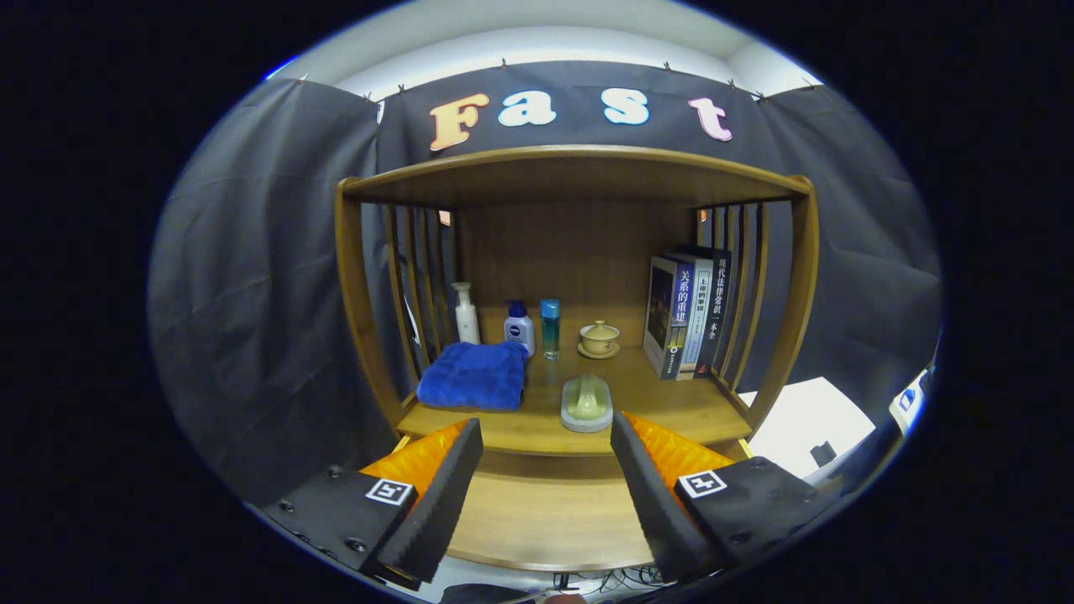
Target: Pull open the drawer, take out the items inside it, and place them on the countertop above the cabinet.
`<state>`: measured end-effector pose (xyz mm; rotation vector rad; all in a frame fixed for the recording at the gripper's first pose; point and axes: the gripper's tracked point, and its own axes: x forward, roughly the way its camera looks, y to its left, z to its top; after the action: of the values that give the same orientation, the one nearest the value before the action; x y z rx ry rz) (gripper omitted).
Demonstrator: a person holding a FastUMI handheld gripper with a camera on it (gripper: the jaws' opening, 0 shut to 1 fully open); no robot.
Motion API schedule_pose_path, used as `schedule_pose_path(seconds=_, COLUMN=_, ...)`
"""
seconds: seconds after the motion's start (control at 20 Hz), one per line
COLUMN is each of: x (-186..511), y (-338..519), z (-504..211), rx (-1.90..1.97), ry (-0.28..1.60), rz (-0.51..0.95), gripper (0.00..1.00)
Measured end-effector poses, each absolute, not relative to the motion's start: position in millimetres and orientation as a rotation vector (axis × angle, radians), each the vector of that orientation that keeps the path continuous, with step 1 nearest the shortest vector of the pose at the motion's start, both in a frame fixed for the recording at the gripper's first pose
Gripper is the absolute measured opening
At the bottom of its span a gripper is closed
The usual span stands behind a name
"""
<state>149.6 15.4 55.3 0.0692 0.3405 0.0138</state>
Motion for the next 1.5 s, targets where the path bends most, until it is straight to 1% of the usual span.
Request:
schedule_pose_path(seconds=0.25, x=120.5, y=33.1, z=64.7, rx=0.056, ry=0.234, rz=0.004, gripper=0.99)
schedule_pose_path(seconds=0.45, x=91.6, y=47.2, z=50.6, rx=0.022, ry=0.215, rz=0.000, gripper=0.99)
schedule_pose_path(seconds=0.8, x=43.4, y=63.4, z=51.4, rx=0.011, ry=0.137, rz=0.015, gripper=0.99)
schedule_pose_path(seconds=0.85, x=21.5, y=70.3, z=52.2, rx=0.012, ry=0.136, rz=0.017, gripper=0.99)
schedule_pose_path(seconds=0.9, x=16.0, y=70.2, z=48.3, rx=0.021, ry=0.134, rz=0.019, gripper=0.99)
schedule_pose_path(seconds=1.25, x=2.1, y=39.0, z=15.5, rx=0.106, ry=0.053, rz=-0.048, gripper=0.99)
schedule_pose_path(seconds=1.5, x=5.7, y=16.1, z=-26.5, rx=0.079, ry=0.055, rz=-0.107, gripper=0.99)
